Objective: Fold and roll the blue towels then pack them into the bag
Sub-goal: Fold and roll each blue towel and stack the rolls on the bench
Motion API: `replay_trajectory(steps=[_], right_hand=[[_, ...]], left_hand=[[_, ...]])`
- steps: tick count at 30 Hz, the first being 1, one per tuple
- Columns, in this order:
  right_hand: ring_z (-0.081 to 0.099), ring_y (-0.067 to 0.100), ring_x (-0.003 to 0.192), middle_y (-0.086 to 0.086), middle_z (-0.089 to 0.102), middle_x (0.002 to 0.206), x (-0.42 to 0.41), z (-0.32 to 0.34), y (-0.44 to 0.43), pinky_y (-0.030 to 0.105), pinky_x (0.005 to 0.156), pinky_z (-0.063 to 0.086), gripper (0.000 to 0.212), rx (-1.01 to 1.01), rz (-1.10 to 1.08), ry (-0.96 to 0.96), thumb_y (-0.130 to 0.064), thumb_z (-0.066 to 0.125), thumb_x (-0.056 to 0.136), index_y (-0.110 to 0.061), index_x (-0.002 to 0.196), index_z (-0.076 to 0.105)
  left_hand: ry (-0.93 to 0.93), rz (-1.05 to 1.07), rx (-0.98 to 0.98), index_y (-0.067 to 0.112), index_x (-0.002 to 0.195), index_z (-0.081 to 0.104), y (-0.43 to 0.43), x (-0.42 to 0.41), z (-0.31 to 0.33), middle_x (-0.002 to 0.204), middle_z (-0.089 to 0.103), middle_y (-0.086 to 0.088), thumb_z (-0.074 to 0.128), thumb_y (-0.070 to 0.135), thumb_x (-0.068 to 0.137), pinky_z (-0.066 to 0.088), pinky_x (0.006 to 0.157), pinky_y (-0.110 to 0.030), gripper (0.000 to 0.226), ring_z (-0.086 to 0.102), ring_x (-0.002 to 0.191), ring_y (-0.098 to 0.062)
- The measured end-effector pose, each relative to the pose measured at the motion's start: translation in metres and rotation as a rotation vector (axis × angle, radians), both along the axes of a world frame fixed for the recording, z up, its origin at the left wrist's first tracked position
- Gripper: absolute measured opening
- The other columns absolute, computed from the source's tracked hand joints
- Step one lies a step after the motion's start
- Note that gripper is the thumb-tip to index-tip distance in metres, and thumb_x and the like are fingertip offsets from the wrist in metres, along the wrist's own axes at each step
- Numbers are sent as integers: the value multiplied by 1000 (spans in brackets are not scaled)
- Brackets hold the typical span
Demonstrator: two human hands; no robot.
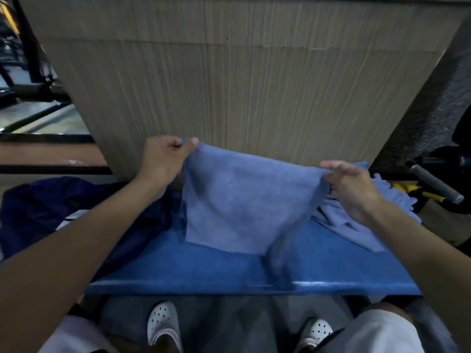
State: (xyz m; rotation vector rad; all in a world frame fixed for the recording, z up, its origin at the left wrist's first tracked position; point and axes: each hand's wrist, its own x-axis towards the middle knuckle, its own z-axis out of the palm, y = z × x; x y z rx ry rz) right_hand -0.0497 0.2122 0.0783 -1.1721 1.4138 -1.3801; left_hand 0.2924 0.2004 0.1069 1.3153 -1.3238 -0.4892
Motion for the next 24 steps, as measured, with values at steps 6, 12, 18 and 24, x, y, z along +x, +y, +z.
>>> replay_trajectory(steps=[6, 12, 18, 24], right_hand=[[60, 11, 75, 5, 66, 85, 2, 36, 15, 12, 66, 52, 27, -113, 117, 81, 11, 61, 86, -7, 106, 62], [52, 2, 57, 9, 59, 71, 4, 37, 17, 12, 53, 43, 7, -192, 40, 415, 2, 62, 90, -3, 87, 62], [54, -1, 52, 10, 63, 70, 3, 37, 19, 13, 53, 46, 4, -181, 41, 394, -1, 64, 90, -1, 86, 64], [58, -3, 55, 7, 67, 74, -2, 40, 23, 13, 58, 50, 3, -170, 44, 415, -3, 69, 87, -5, 84, 68]], left_hand=[[-13, -4, -2, -10, 80, 66, 17, 9, 34, 67, 51, -9, 66, 30, 93, 37, 50, -19, 43, 43, 54, -7], [-31, -25, 98, -10, 79, 62, 28, 11, 31, 65, 50, -14, 58, 33, 98, 42, 55, -32, 47, 48, 55, -20], [262, -246, 455, 8, 89, 68, 36, 14, 33, 80, 66, -7, 63, 21, 95, 50, 74, -33, 15, 61, 79, -21], [121, -284, 420, 2, 111, 66, 39, 24, 35, 103, 72, -14, 63, -6, 87, 52, 96, -39, 25, 68, 101, -27]])
